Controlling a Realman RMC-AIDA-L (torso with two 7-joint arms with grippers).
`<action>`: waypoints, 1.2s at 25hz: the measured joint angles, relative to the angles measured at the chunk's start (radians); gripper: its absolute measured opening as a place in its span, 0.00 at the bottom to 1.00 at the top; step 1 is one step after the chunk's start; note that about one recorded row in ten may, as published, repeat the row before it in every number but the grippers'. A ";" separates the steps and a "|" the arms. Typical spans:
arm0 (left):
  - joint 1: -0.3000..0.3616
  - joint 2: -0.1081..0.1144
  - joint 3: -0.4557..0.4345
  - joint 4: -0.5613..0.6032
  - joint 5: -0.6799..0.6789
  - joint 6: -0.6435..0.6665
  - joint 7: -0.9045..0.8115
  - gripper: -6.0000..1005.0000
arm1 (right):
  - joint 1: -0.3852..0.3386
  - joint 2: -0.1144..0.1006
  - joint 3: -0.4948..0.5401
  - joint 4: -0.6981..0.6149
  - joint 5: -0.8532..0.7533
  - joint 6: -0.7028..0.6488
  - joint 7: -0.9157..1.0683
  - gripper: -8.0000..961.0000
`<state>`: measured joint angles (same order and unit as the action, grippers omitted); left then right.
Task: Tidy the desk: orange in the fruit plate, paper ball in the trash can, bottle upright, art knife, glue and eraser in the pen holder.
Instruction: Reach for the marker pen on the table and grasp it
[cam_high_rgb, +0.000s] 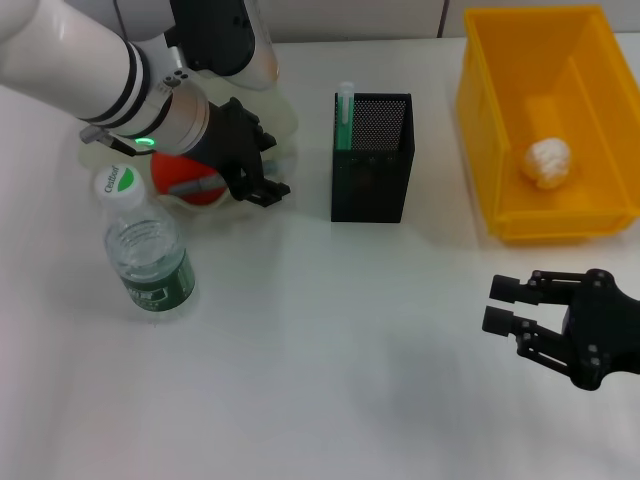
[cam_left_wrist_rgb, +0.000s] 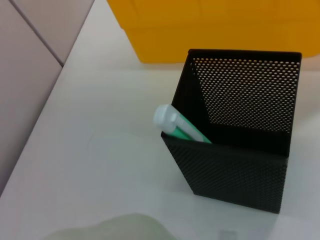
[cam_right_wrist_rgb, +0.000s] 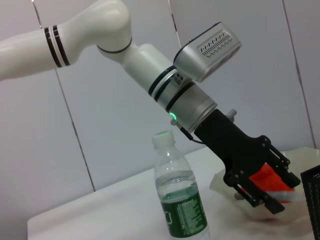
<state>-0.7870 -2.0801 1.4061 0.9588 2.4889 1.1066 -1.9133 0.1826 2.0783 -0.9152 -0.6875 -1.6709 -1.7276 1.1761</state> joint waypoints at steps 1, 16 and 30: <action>0.000 0.000 0.000 0.000 0.000 0.000 0.000 0.71 | 0.000 0.000 0.000 0.000 0.000 0.000 0.000 0.36; 0.001 0.000 0.019 -0.021 -0.004 -0.038 0.005 0.51 | 0.016 0.000 0.006 0.018 -0.013 0.002 0.002 0.36; 0.003 0.000 0.041 -0.020 -0.006 -0.040 0.000 0.35 | 0.018 0.000 0.006 0.019 -0.013 0.002 0.014 0.37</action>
<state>-0.7842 -2.0801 1.4468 0.9384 2.4834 1.0666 -1.9130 0.2009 2.0785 -0.9094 -0.6688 -1.6844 -1.7257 1.1901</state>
